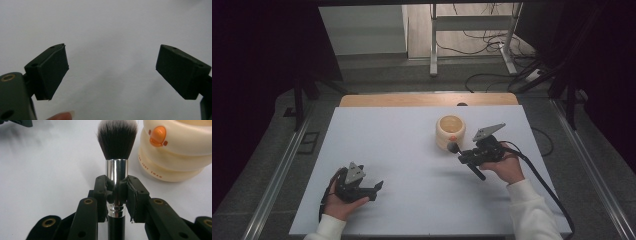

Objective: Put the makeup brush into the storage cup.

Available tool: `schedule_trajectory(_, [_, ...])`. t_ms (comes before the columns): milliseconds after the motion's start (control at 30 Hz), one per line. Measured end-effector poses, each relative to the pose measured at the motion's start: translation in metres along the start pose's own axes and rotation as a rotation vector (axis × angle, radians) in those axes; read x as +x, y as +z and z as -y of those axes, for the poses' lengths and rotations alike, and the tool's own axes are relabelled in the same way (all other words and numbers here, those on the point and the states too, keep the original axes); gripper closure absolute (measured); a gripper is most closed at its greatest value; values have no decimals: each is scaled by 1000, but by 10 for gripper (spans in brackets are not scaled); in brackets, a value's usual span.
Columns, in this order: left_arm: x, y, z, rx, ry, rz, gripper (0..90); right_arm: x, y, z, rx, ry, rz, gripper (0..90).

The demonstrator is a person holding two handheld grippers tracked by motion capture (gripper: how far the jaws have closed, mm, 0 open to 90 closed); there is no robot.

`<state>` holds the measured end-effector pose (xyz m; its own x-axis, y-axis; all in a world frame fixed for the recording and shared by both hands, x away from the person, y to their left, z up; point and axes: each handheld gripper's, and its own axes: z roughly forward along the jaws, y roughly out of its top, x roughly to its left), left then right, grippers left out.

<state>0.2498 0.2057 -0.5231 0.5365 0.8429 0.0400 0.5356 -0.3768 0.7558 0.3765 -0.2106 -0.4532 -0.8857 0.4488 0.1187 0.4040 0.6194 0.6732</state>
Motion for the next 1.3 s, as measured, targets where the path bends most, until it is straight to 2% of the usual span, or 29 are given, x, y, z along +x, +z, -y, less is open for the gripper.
schedule_trajectory(400, [3, 4, -1, 0, -3, -8, 117, 1, -4, -1, -22, -4, 4, 719])
schedule_trajectory(733, [5, 6, -1, 3, -5, -15, 117, 0, -11, -3, -62, 0, 10, 719])
schedule_trajectory(1000, [5, 7, -1, 2, -2, -16, 117, 1, -16, -5, -125, 25, 9, 719])
schedule_trajectory(1300, [4, 6, -1, 5, -3, -16, 117, 0, -22, -7, -197, 65, 31, 719])
